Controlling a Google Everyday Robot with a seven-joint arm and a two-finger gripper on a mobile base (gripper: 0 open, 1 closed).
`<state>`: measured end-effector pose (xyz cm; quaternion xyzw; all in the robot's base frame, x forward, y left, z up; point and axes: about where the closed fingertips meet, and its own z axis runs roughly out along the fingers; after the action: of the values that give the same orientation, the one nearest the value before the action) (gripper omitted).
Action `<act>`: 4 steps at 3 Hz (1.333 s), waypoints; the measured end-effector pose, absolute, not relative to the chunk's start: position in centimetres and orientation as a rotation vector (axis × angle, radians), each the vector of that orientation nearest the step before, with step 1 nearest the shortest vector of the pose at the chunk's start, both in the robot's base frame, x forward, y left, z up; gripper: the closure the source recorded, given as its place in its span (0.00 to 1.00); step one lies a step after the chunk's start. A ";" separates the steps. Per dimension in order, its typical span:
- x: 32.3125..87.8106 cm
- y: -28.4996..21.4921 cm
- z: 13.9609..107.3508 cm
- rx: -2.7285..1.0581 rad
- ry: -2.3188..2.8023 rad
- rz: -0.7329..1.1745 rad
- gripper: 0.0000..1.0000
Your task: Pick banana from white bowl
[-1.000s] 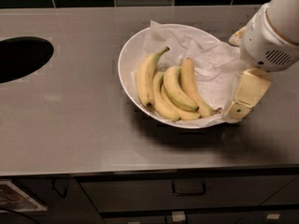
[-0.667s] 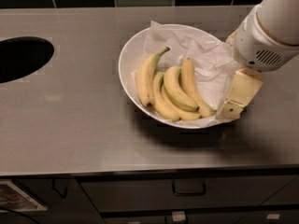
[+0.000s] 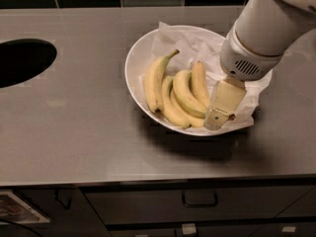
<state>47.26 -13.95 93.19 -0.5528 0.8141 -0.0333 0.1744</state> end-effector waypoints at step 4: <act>49.4 -12.1 89.6 -1.421 2.399 -0.136 0.25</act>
Offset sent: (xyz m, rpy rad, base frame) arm 0.0271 0.0106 -0.0362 0.0133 -0.0098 -0.1623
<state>49.39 -12.07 89.63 -0.5013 0.8462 -0.0481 0.1742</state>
